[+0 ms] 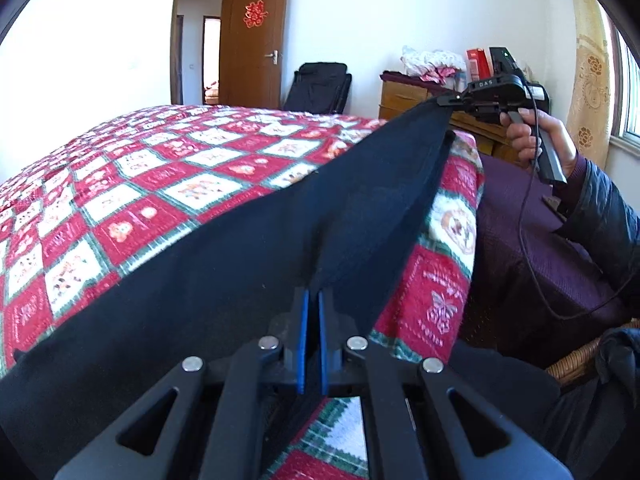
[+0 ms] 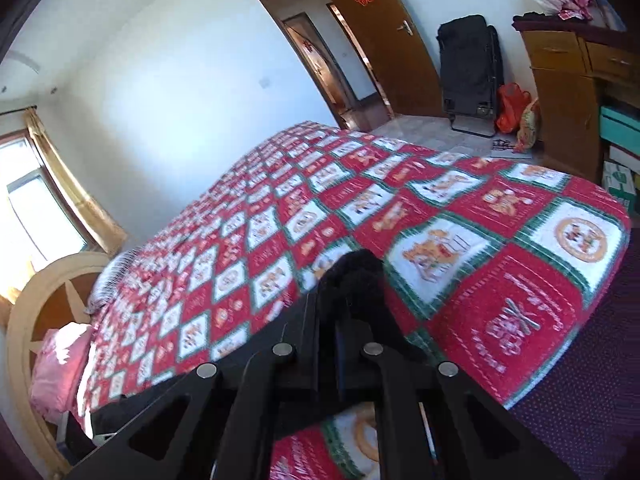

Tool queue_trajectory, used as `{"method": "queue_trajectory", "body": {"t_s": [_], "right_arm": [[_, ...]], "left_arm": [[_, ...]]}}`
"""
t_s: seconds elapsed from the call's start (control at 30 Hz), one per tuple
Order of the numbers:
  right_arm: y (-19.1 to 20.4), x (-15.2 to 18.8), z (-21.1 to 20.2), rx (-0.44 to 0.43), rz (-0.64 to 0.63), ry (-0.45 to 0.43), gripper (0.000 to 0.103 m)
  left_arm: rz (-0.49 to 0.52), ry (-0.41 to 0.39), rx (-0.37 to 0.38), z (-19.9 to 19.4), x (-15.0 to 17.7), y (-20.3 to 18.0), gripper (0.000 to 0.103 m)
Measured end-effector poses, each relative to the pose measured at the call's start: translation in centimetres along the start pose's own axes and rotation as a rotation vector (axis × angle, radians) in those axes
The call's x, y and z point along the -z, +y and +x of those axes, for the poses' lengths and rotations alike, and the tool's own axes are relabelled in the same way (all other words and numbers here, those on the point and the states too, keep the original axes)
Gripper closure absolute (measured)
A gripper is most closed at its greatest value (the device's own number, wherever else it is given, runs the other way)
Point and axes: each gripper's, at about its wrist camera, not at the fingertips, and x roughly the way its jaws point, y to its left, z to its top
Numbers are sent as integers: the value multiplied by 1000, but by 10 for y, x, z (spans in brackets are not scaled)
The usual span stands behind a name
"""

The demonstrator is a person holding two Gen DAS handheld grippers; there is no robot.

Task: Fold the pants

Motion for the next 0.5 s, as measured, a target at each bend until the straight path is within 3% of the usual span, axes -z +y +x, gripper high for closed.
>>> {"method": "queue_trajectory", "body": {"t_s": [0.17, 0.33, 0.5], "right_arm": [[-29, 14, 15, 40, 50, 81, 97], [-23, 13, 6, 24, 26, 68, 97], [-28, 16, 15, 90, 23, 128, 96]], "left_arm": [[50, 68, 15, 17, 11, -12, 98], [50, 54, 25, 11, 12, -13, 98], [44, 76, 16, 16, 17, -12, 94]]}}
